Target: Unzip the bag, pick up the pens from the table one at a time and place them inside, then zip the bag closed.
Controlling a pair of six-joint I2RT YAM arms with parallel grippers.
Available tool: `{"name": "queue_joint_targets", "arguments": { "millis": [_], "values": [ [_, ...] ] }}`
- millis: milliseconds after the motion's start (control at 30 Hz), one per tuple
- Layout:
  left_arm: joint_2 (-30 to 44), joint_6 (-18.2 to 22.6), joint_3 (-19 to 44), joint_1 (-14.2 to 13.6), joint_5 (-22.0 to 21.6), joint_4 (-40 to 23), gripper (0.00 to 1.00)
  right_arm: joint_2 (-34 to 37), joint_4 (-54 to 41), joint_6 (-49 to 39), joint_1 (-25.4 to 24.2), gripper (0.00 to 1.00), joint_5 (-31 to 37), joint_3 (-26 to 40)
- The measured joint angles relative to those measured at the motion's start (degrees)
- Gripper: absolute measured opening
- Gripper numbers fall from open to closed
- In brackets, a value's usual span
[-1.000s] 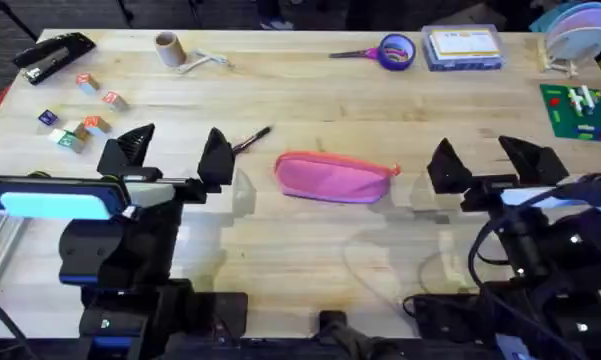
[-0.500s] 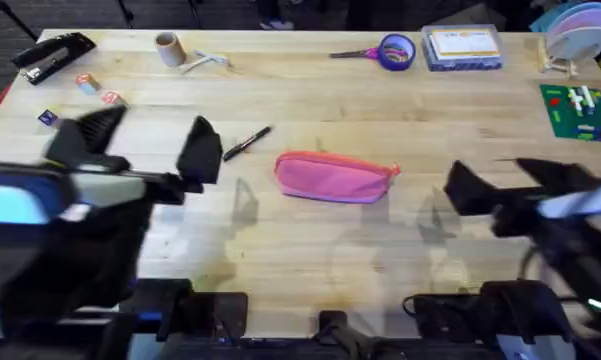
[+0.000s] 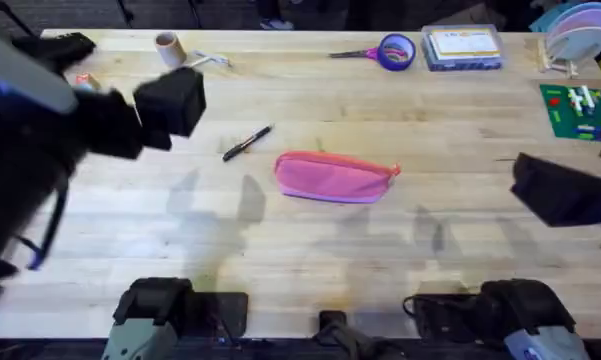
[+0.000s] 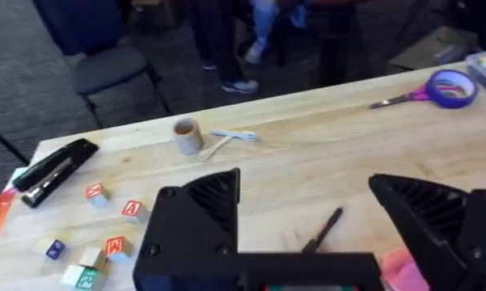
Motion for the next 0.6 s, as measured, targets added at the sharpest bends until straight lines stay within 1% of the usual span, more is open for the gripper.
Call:
{"name": "queue_joint_targets", "arguments": {
  "millis": [133, 267, 367, 500, 567, 600],
  "values": [
    [6.1, 0.4, 7.0, 0.0, 2.6, -2.9, 0.993, 3.7, -1.6, 0.0, 0.0, 0.998, 0.0, 5.3],
    [10.8, 2.0, 11.3, 0.0, 5.0, -5.3, 0.993, 5.2, -1.5, 0.0, 0.0, 0.997, 0.0, 7.2],
    [13.3, 3.8, 12.5, 0.0, 6.7, -6.1, 0.993, 5.2, -1.5, 0.0, 0.0, 0.997, 0.0, 7.2],
    [15.1, 5.4, 12.6, 0.0, 8.6, -6.3, 0.993, 5.2, -1.6, 0.0, 0.0, 0.998, 0.0, 7.2],
    [15.4, 7.1, 12.6, 0.0, 9.9, -6.4, 0.993, 5.2, -1.6, 0.0, 0.0, 0.998, 0.0, 7.2],
    [15.4, 8.7, 12.6, 0.0, 10.9, -6.7, 0.993, 5.2, -1.6, 0.0, 0.0, 0.998, 0.0, 7.2]
  ]
}}
